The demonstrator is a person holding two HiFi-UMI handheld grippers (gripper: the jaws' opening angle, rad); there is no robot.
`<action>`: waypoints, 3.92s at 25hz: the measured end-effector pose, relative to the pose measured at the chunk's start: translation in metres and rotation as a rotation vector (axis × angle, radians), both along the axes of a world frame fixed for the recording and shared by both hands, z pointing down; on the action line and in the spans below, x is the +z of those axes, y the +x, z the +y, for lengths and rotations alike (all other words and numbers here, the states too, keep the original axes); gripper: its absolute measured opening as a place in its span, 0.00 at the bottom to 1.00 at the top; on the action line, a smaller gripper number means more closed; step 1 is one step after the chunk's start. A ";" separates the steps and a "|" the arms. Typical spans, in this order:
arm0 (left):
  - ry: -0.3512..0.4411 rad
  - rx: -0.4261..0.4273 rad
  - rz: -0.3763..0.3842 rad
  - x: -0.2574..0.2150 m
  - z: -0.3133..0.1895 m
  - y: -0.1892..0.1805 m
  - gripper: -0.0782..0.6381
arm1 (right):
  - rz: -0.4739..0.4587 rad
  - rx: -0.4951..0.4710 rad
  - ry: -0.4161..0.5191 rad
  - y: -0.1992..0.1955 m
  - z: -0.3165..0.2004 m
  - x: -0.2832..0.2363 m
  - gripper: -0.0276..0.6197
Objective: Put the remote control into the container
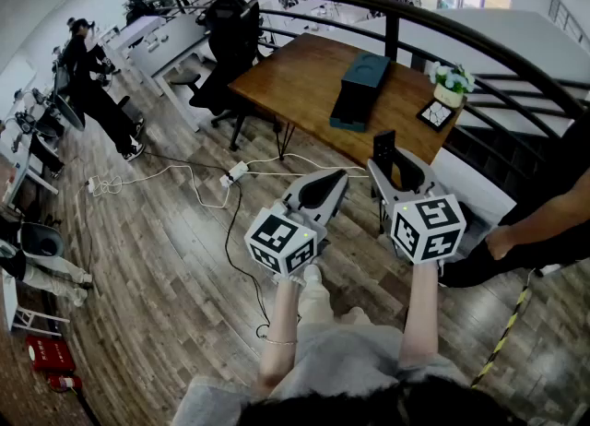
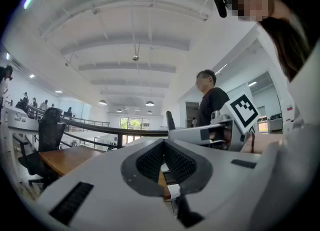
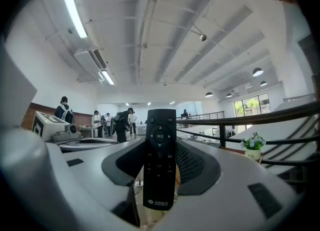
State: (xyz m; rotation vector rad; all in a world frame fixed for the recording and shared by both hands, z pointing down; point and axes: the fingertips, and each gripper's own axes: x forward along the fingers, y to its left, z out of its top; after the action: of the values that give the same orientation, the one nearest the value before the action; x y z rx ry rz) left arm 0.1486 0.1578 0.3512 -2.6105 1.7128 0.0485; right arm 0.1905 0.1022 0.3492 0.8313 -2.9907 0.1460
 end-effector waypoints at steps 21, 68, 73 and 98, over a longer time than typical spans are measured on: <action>-0.040 0.000 0.017 0.009 -0.035 -0.012 0.11 | 0.010 -0.014 -0.044 -0.013 -0.034 0.015 0.35; -0.072 0.200 0.021 0.010 -0.129 -0.168 0.11 | -0.007 0.175 -0.107 -0.154 -0.126 0.021 0.35; -0.082 0.214 0.042 0.016 -0.137 -0.171 0.12 | 0.015 0.171 -0.122 -0.160 -0.131 0.027 0.35; -0.084 0.186 0.043 0.013 -0.252 -0.172 0.11 | 0.046 0.109 -0.119 -0.167 -0.254 0.020 0.35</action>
State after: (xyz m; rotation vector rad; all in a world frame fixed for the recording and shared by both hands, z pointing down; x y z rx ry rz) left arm -0.0236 -0.0942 0.3647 -2.8424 1.5102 0.0361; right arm 0.0236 -0.1522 0.3691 0.9705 -2.8615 0.3005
